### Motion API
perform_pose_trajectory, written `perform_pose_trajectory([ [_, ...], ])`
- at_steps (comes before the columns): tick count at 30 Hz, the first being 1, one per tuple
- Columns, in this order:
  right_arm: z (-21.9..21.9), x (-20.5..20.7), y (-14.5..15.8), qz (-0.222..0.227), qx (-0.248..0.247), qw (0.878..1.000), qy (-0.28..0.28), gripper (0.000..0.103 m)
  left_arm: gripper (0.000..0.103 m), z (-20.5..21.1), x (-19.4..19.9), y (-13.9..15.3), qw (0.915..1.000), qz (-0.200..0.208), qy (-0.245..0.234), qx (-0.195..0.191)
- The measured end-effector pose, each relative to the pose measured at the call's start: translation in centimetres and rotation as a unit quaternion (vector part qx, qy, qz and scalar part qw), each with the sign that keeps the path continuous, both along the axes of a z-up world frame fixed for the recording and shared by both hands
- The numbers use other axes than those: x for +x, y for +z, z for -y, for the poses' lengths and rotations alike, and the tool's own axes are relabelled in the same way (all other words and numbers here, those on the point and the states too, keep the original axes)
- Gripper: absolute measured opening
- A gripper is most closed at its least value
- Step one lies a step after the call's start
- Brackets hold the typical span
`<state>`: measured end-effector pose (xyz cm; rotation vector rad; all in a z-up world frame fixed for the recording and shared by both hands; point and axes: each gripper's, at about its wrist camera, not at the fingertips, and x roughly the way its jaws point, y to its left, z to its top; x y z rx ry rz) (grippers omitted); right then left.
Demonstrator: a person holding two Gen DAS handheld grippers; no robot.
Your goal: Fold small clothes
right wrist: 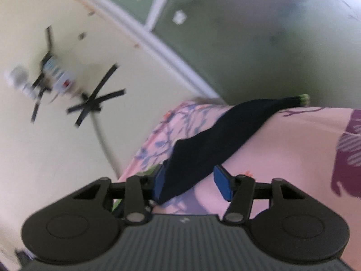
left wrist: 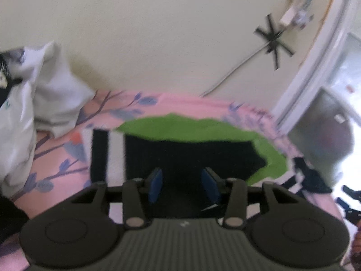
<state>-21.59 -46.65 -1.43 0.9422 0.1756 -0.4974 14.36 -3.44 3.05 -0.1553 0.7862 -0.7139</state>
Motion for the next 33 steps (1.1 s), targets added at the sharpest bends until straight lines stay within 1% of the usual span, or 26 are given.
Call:
perform_pose_trajectory([
  [1,0.2,0.1,0.0,-0.002,-0.001,1.0,-0.001,0.053,0.042,0.1,-0.2,0.2,1.0,0.007,-0.004,-0.003],
  [3,0.3,0.6,-0.1,-0.015,-0.005,1.0,-0.008,0.053,0.043,0.5,-0.2,0.0,0.9999,0.008,-0.005,0.004],
  [7,0.4,1.0,-0.6,-0.021,0.011,1.0,-0.017,0.052,0.043,1.1,0.9,-1.9,0.9992,-0.02,0.004,0.033],
  [12,0.9,0.9,-0.7,-0.029,0.003,0.999,-0.036,0.052,0.043,0.5,1.5,-2.4,0.9988,-0.019,0.017,0.042],
  [18,1.3,1.1,-1.5,-0.026,0.022,0.998,-0.046,0.052,0.043,0.6,1.5,-2.6,0.9986,-0.018,0.016,0.048],
  [22,1.9,1.2,-2.2,-0.031,0.033,0.997,-0.06,0.05,0.044,0.7,1.5,-2.6,0.9985,-0.018,0.015,0.049],
  [24,2.7,1.0,-2.7,-0.019,0.053,0.996,-0.067,0.045,0.044,0.6,1.4,-2.4,0.9988,-0.015,0.014,0.044],
  [27,3.8,0.8,-2.9,-0.002,0.079,0.994,-0.074,0.044,0.045,0.0,1.3,-1.7,0.9993,-0.002,0.02,0.031],
  [29,4.5,1.2,-2.9,-0.001,0.085,0.993,-0.082,0.043,0.045,-0.5,1.5,-1.6,0.9993,-0.003,0.028,0.025],
  [31,5.4,2.1,-2.7,-0.013,0.078,0.993,-0.087,0.029,0.045,-0.8,1.8,-1.8,0.9989,-0.009,0.036,0.027],
  [32,5.9,2.8,-2.5,-0.026,0.071,0.993,-0.086,0.014,0.044,-0.8,2.0,-1.9,0.9987,-0.011,0.039,0.03],
  [33,6.2,3.5,-1.9,-0.031,0.061,0.994,-0.085,0.013,0.044,-1.0,2.1,-1.8,0.9986,-0.014,0.041,0.029],
])
